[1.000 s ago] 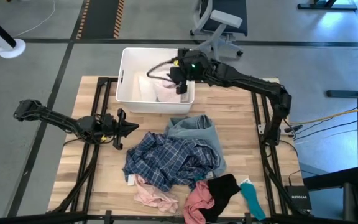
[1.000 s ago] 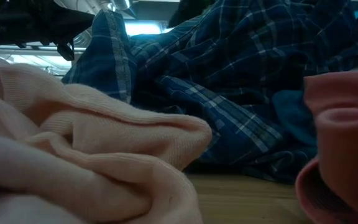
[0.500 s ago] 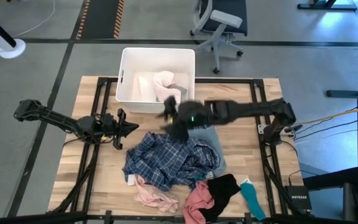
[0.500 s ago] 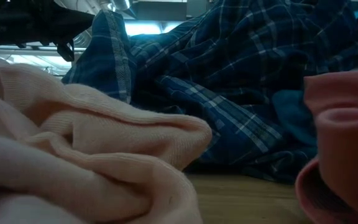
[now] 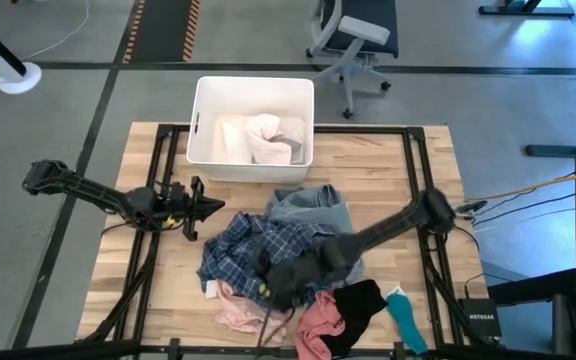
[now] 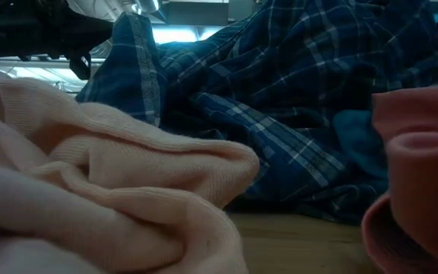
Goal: Sort clothes
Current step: Put the light pink underwear into the white bin
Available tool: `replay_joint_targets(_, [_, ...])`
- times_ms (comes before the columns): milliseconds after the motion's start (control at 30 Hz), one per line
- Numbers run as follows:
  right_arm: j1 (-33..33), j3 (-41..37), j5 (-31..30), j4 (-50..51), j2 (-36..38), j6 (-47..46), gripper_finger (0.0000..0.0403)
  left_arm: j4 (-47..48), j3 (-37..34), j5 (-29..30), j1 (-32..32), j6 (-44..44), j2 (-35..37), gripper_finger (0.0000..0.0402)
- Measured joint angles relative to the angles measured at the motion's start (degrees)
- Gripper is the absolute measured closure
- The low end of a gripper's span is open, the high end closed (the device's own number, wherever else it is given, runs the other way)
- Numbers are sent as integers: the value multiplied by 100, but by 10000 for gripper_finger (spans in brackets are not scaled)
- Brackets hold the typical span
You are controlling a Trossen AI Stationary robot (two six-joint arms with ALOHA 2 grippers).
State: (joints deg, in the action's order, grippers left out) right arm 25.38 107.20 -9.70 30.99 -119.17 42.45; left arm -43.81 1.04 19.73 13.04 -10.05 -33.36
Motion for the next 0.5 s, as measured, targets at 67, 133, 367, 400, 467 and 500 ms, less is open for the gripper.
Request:
replay_joint_targets(67, [120,0,34,-175,-223,-4,162,-7,0,2,0,22,0,402])
replay_joint_targets(133, [211,0,58,-229,-445,-4,162,-9,0,2,0,26,0,402])
replay_joint_targets(367, [303,-7,284,-523,-1147,-205,162,-15,0,2,-2,20,0,402])
replay_joint_targets(400, [318,-7,282,-583,-1200,-376,162,-13,0,2,-2,9,0,401])
replay_joint_targets(467, [311,-4,279,-714,-1315,-767,162,-12,0,2,-2,7,0,402])
replay_joint_targets(500, [315,-4,283,-746,-1355,-973,162,-10,0,2,-4,5,0,402])
